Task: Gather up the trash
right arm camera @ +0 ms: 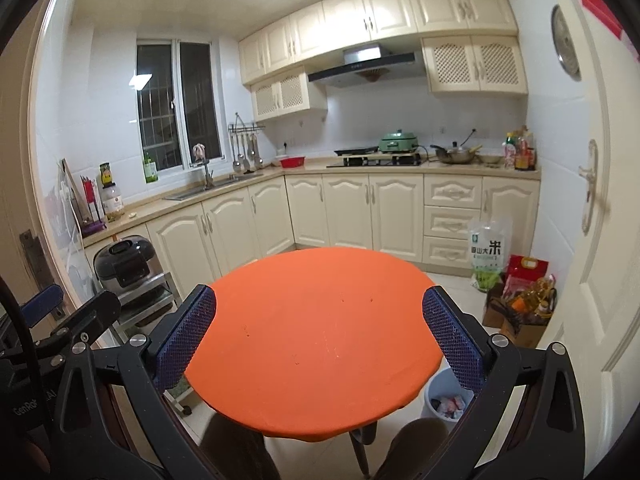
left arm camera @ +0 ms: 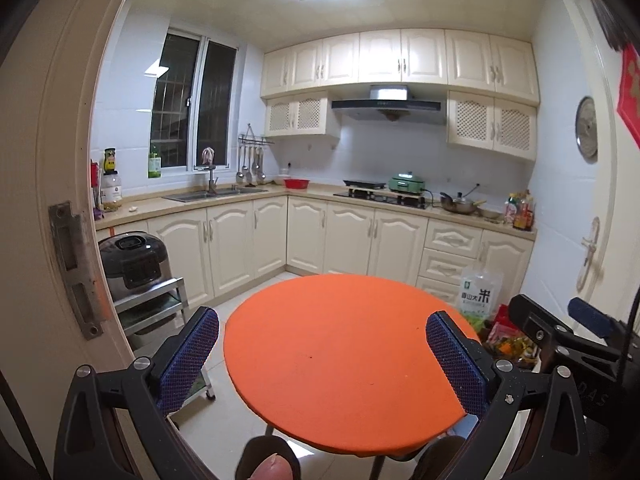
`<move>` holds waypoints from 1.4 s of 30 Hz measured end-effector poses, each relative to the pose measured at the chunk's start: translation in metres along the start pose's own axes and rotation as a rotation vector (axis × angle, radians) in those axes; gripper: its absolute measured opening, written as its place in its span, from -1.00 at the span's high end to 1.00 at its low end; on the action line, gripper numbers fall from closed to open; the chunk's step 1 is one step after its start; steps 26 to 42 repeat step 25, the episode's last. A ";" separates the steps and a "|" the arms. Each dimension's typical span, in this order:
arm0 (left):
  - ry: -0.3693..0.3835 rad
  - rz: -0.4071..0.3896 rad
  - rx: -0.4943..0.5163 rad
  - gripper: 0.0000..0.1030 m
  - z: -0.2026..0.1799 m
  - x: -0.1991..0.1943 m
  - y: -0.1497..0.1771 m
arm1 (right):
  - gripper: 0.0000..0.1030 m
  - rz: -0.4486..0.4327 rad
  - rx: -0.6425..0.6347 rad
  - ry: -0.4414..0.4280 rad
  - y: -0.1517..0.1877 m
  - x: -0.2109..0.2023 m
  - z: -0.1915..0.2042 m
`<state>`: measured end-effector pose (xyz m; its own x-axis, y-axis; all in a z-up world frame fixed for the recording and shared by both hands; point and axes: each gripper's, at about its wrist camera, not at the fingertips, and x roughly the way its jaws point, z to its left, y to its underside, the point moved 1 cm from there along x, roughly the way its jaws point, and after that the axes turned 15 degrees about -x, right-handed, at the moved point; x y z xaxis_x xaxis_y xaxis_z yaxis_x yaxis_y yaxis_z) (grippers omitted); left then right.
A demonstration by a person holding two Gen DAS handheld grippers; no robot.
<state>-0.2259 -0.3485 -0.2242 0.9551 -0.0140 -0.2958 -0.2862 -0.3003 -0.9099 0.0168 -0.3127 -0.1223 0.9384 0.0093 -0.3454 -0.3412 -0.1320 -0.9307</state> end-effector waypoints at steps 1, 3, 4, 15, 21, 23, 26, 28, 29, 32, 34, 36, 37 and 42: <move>0.005 0.000 0.000 -0.99 -0.001 -0.002 -0.001 | -1.00 0.003 -0.003 0.009 0.001 -0.002 0.002; 0.011 -0.001 0.005 -0.99 -0.008 0.000 -0.005 | -1.00 0.006 -0.003 0.018 0.004 -0.004 0.000; 0.013 -0.002 0.010 -0.99 -0.010 -0.003 -0.004 | -1.00 0.007 0.001 0.024 0.005 -0.006 -0.003; -0.006 0.008 0.012 -0.99 0.001 0.021 -0.020 | -1.00 0.006 0.021 0.043 0.016 -0.014 -0.009; 0.014 0.014 0.002 -0.99 0.007 0.029 -0.026 | -1.00 0.010 0.016 0.026 0.018 -0.009 -0.002; 0.023 0.008 -0.007 -0.99 0.005 0.029 -0.024 | -1.00 0.015 0.019 0.022 0.020 -0.007 -0.002; 0.024 0.006 -0.009 -0.99 0.003 0.032 -0.025 | -1.00 0.019 0.023 0.021 0.021 -0.006 -0.003; 0.024 0.006 -0.009 -0.99 0.003 0.032 -0.025 | -1.00 0.019 0.023 0.021 0.021 -0.006 -0.003; 0.024 0.006 -0.009 -0.99 0.003 0.032 -0.025 | -1.00 0.019 0.023 0.021 0.021 -0.006 -0.003; 0.024 0.006 -0.009 -0.99 0.003 0.032 -0.025 | -1.00 0.019 0.023 0.021 0.021 -0.006 -0.003; 0.024 0.006 -0.009 -0.99 0.003 0.032 -0.025 | -1.00 0.019 0.023 0.021 0.021 -0.006 -0.003; 0.024 0.006 -0.009 -0.99 0.003 0.032 -0.025 | -1.00 0.019 0.023 0.021 0.021 -0.006 -0.003; 0.024 0.006 -0.009 -0.99 0.003 0.032 -0.025 | -1.00 0.019 0.023 0.021 0.021 -0.006 -0.003; 0.024 0.006 -0.009 -0.99 0.003 0.032 -0.025 | -1.00 0.019 0.023 0.021 0.021 -0.006 -0.003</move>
